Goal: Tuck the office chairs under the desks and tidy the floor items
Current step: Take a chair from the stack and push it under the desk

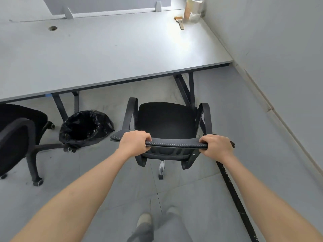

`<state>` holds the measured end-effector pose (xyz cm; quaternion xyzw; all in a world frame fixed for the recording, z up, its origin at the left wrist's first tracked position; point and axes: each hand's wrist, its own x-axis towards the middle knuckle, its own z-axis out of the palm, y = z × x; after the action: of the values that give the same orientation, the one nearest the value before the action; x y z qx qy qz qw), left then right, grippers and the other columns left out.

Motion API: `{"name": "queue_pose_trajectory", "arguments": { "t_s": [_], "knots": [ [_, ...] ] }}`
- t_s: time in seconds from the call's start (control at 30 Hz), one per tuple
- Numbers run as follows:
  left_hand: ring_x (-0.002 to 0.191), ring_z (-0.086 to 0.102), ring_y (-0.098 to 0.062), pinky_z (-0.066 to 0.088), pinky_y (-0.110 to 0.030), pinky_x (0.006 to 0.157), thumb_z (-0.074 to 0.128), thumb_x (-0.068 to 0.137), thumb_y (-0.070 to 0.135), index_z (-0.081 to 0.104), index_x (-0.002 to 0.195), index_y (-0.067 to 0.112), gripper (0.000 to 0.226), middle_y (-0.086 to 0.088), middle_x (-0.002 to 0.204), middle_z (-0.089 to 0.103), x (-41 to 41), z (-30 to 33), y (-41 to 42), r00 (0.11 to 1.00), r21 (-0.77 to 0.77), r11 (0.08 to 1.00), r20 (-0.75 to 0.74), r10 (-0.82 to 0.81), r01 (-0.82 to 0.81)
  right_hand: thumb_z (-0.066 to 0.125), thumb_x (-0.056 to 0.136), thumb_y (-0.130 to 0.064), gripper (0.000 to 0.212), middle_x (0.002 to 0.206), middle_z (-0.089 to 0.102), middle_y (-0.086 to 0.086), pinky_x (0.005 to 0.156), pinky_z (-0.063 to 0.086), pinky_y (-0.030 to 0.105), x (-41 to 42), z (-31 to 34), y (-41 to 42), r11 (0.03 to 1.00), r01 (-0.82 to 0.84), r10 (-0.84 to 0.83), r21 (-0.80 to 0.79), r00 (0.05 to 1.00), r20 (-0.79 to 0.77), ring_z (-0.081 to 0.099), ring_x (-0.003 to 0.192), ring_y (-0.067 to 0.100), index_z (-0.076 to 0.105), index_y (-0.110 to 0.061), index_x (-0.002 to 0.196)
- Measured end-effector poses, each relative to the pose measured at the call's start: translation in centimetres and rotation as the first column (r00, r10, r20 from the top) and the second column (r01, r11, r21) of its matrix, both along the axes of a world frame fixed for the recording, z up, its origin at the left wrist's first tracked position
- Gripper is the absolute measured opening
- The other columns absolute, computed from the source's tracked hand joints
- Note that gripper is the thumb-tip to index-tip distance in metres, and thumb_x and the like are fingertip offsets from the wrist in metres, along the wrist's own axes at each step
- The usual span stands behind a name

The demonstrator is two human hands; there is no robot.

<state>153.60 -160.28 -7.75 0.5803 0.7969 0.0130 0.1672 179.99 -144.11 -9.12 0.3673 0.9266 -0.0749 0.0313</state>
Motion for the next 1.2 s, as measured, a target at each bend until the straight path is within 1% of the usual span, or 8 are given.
{"name": "queue_pose_trajectory", "arguments": {
  "t_s": [0.5, 0.67, 0.77, 0.87, 0.93, 1.03, 1.1, 1.2],
  "knots": [
    [0.092, 0.058, -0.009, 0.04, -0.025, 0.07, 0.058, 0.077, 0.038, 0.062, 0.091, 0.038, 0.015, 0.018, 0.096, 0.064, -10.1, 0.4, 17.8, 0.997, -0.05, 0.996, -0.011, 0.072, -0.073, 0.065, 0.073, -0.035, 0.018, 0.084, 0.071, -0.011, 0.058, 0.05, 0.025, -10.1, 0.1, 16.9, 0.997, -0.069, 0.066, -0.022, 0.989, -0.133, 0.066, 0.077, 0.015, 0.07, -0.027, 0.088],
    [0.092, 0.058, -0.008, 0.041, -0.026, 0.071, 0.057, 0.076, 0.039, 0.062, 0.091, 0.037, 0.016, 0.019, 0.095, 0.064, -11.8, 0.4, 21.0, 0.995, -0.039, 0.994, 0.001, 0.099, -0.099, 0.06, 0.076, -0.052, 0.033, 0.09, 0.072, -0.013, 0.06, 0.054, 0.027, -11.4, 0.6, 20.4, 0.99, -0.136, 0.125, -0.039, 0.97, -0.207, 0.067, 0.082, 0.009, 0.066, -0.03, 0.1],
    [0.095, 0.058, -0.009, 0.042, -0.026, 0.071, 0.061, 0.075, 0.039, 0.062, 0.095, 0.036, 0.02, 0.018, 0.098, 0.064, -12.5, 0.5, 21.9, 0.996, -0.025, 0.997, 0.041, 0.078, -0.077, 0.043, 0.082, -0.06, 0.046, 0.088, 0.072, -0.01, 0.059, 0.054, 0.028, -11.7, 0.8, 20.6, 0.978, -0.205, 0.207, 0.032, 0.948, -0.242, 0.068, 0.078, 0.012, 0.067, -0.023, 0.098],
    [0.095, 0.062, -0.014, 0.048, -0.03, 0.074, 0.067, 0.077, 0.032, 0.061, 0.102, 0.025, 0.027, 0.011, 0.1, 0.067, -12.7, 0.5, 21.3, 0.996, 0.073, 0.997, 0.08, 0.027, -0.033, 0.037, 0.085, -0.052, 0.048, 0.081, 0.072, -0.004, 0.061, 0.054, 0.029, -11.8, 0.8, 19.9, 0.977, -0.177, 0.199, 0.117, 0.955, -0.219, 0.068, 0.074, 0.018, 0.068, -0.015, 0.088],
    [0.082, 0.066, -0.022, 0.05, -0.031, 0.067, 0.067, 0.078, 0.031, 0.065, 0.094, 0.016, 0.022, 0.002, 0.087, 0.069, -12.4, -0.1, 20.1, 0.998, 0.211, 0.976, -0.022, -0.052, 0.056, 0.037, 0.084, -0.049, 0.047, 0.081, 0.071, -0.002, 0.067, 0.054, 0.03, -11.8, 0.8, 19.0, 0.979, -0.131, 0.157, 0.155, 0.972, -0.172, 0.068, 0.076, 0.018, 0.068, -0.014, 0.088],
    [0.072, 0.067, -0.021, 0.046, -0.026, 0.068, 0.054, 0.079, 0.043, 0.068, 0.084, 0.012, 0.034, 0.0, 0.078, 0.07, -12.3, -0.5, 18.7, 0.988, 0.316, 0.945, -0.149, -0.037, 0.083, 0.049, 0.082, -0.046, 0.041, 0.083, 0.072, 0.001, 0.072, 0.054, 0.031, -12.0, 1.2, 18.7, 0.992, -0.078, 0.093, 0.098, 0.982, -0.165, 0.068, 0.078, 0.02, 0.069, -0.011, 0.088],
    [0.076, 0.067, -0.021, 0.04, -0.023, 0.075, 0.048, 0.079, 0.044, 0.069, 0.085, 0.01, 0.041, -0.002, 0.082, 0.071, -11.9, -0.5, 18.1, 0.987, 0.343, 0.939, -0.156, 0.031, 0.024, 0.07, 0.076, -0.036, 0.031, 0.083, 0.073, 0.005, 0.072, 0.055, 0.034, -11.9, 1.3, 18.5, 0.999, -0.022, 0.029, 0.035, 0.975, -0.219, 0.069, 0.077, 0.023, 0.07, -0.008, 0.089],
    [0.074, 0.066, -0.023, 0.038, -0.025, 0.076, 0.047, 0.079, 0.045, 0.069, 0.085, 0.009, 0.043, -0.003, 0.08, 0.07, -11.4, -0.2, 17.6, 0.984, 0.351, 0.933, -0.125, 0.126, -0.075, 0.081, 0.068, -0.025, 0.027, 0.08, 0.072, 0.005, 0.068, 0.055, 0.033, -11.8, 1.5, 18.0, 0.999, -0.012, 0.025, 0.047, 0.959, -0.282, 0.068, 0.074, 0.024, 0.07, -0.007, 0.085]
  ]
}}
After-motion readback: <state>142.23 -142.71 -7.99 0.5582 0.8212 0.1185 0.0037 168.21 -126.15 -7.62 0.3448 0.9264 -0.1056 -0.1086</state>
